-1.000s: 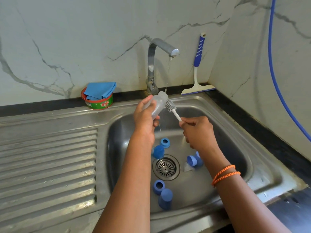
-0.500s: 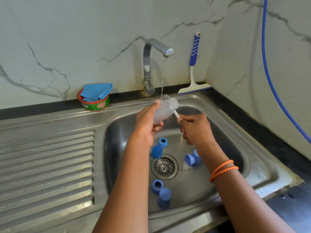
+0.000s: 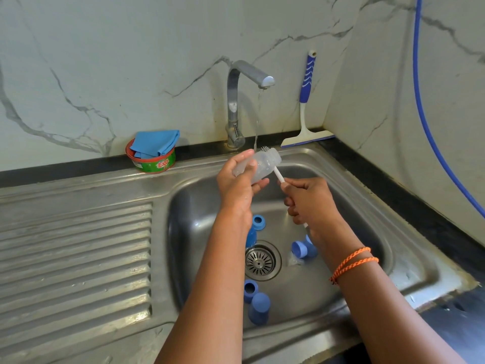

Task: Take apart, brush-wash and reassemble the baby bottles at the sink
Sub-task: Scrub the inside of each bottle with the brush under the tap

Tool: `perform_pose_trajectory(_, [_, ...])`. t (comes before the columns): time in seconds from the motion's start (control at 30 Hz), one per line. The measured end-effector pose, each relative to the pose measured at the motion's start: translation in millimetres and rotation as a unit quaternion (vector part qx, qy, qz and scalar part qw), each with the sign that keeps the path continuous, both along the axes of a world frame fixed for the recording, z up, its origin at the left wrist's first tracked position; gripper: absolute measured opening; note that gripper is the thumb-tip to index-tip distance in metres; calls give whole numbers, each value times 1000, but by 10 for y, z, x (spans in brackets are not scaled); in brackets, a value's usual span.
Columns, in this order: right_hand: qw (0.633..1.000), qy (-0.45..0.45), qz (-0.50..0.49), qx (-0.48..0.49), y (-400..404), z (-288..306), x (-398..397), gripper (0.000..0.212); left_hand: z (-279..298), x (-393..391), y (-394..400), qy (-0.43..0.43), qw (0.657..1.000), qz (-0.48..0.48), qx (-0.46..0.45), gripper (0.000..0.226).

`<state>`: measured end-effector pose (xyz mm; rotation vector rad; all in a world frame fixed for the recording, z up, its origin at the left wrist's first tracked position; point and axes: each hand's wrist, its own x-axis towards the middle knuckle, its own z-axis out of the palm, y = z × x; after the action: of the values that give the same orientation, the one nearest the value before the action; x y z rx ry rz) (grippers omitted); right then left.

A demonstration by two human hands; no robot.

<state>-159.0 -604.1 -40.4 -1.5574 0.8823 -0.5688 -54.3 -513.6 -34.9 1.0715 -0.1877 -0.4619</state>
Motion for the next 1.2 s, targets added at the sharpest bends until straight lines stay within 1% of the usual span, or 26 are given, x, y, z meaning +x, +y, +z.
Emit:
perform_pose_trajectory(0.23, [1000, 27, 13, -8, 13, -54, 37, 16, -76, 58, -65, -68, 996, 54, 24, 30])
perform_pose_trajectory(0.3, [999, 31, 16, -10, 23, -58, 42, 16, -96, 75, -83, -111, 989, 79, 48, 31])
perform_pose_trajectory(0.4, [999, 40, 20, -21, 37, -60, 42, 16, -110, 46, -99, -218, 962, 113, 116, 33])
perform_pose_trajectory(0.47, [998, 54, 27, -26, 54, -64, 36, 16, -126, 60, -103, -283, 935, 144, 158, 32])
perform_pose_trajectory(0.53, [997, 64, 39, -30, 88, -65, 18, 16, -135, 110, -78, -322, 912, 171, 186, 31])
perform_pose_trajectory(0.57, [996, 70, 44, -35, 110, -61, 7, 16, -145, 157, -66, -321, 910, 179, 194, 31])
perform_pose_trajectory(0.67, [994, 80, 50, -59, 169, -29, -6, 18, -166, 249, -35, -268, 925, 187, 193, 30])
perform_pose_trajectory(0.77, [992, 83, 51, -84, 212, 28, -6, 18, -150, 239, -39, -262, 923, 202, 196, 30])
perform_pose_trajectory(0.83, [990, 84, 48, -98, 227, 53, -21, 19, -129, 227, -48, -245, 928, 202, 196, 29])
perform_pose_trajectory(0.97, [992, 65, 37, -99, 239, 64, -73, 19, -131, 278, -20, -211, 932, 220, 195, 27])
perform_pose_trajectory(1.07, [991, 43, 18, -123, 220, 42, -69, 18, -167, 323, -27, -190, 943, 182, 202, 26])
perform_pose_trajectory(1.2, [982, 49, -4, -183, 205, -14, -52, 19, -176, 320, -10, -174, 960, 98, 198, 22])
